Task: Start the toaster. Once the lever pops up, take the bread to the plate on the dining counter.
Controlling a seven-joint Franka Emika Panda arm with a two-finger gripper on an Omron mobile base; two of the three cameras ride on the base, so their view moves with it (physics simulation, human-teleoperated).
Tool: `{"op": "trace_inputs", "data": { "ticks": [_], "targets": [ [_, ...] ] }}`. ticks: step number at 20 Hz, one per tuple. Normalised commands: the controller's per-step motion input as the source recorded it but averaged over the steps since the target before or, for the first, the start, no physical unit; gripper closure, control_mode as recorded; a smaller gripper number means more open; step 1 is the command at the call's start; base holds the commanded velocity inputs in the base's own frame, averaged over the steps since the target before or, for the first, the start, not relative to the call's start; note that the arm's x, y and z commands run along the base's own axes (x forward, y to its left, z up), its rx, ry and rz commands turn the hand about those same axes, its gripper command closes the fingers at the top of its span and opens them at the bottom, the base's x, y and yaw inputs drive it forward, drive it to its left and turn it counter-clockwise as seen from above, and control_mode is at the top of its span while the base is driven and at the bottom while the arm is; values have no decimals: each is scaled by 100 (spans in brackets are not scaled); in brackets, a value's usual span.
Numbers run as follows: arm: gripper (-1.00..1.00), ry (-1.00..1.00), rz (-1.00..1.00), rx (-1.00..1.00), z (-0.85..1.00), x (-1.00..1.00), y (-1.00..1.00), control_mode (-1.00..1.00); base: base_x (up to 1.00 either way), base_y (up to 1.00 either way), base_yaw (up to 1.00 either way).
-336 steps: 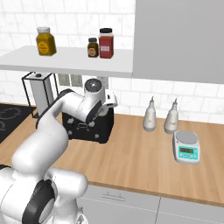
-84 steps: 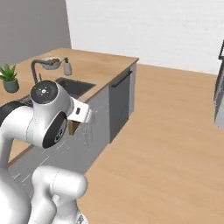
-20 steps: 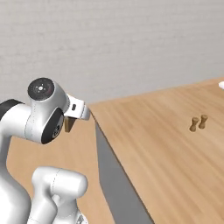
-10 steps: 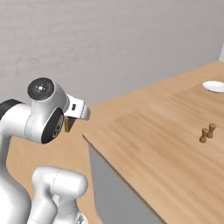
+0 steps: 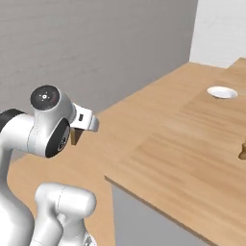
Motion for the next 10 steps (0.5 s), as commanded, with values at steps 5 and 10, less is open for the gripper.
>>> {"op": "trace_inputs", "data": {
  "ticks": [5, 10],
  "targets": [
    [100, 0, 0, 0, 0, 0, 0, 100, 55, 88, -54],
    [100, 0, 0, 0, 0, 0, 0, 100, 67, 69, -53]
  ]
}}
